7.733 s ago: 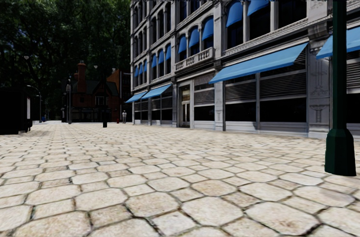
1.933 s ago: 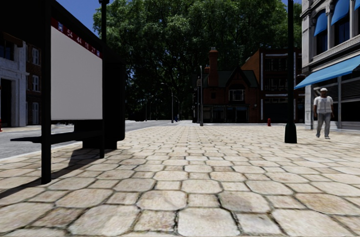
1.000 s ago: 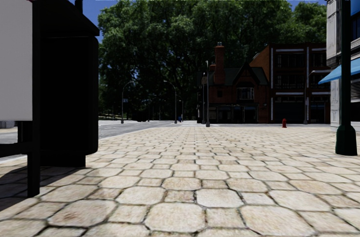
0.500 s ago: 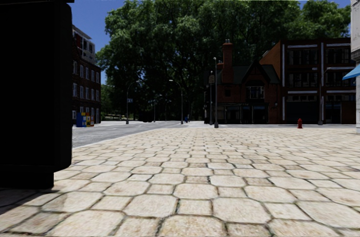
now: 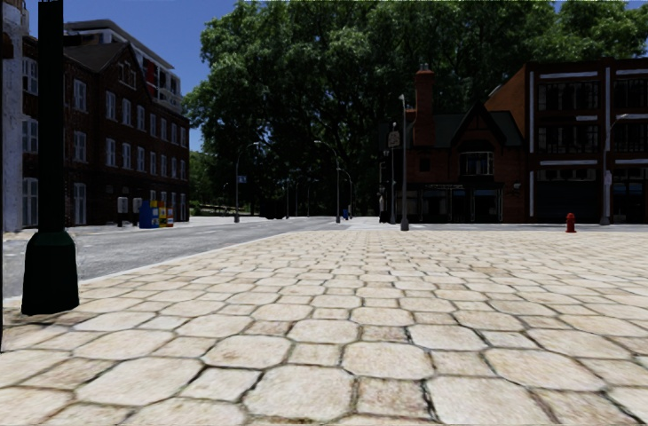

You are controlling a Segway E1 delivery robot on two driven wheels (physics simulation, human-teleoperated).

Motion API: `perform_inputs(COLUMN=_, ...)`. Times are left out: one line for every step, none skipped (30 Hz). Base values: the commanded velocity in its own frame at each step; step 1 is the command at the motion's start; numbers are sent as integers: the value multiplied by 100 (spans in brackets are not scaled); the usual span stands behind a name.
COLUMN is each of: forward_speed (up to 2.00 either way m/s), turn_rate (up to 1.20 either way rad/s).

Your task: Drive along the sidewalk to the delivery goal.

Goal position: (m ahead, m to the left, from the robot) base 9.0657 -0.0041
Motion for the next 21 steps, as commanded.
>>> perform_inputs(forward_speed=200, turn_rate=0)
perform_inputs(forward_speed=200, turn_rate=0)
perform_inputs(forward_speed=200, turn_rate=0)
perform_inputs(forward_speed=200, turn_rate=0)
perform_inputs(forward_speed=200, turn_rate=0)
perform_inputs(forward_speed=200, turn_rate=0)
perform_inputs(forward_speed=200, turn_rate=0)
perform_inputs(forward_speed=200, turn_rate=0)
perform_inputs(forward_speed=200, turn_rate=0)
perform_inputs(forward_speed=200, turn_rate=0)
perform_inputs(forward_speed=200, turn_rate=0)
perform_inputs(forward_speed=200, turn_rate=0)
perform_inputs(forward_speed=200, turn_rate=0)
perform_inputs(forward_speed=200, turn_rate=0)
perform_inputs(forward_speed=200, turn_rate=0)
perform_inputs(forward_speed=200, turn_rate=0)
perform_inputs(forward_speed=200, turn_rate=0)
perform_inputs(forward_speed=200, turn_rate=0)
perform_inputs(forward_speed=200, turn_rate=0)
perform_inputs(forward_speed=200, turn_rate=0)
perform_inputs(forward_speed=200, turn_rate=0)
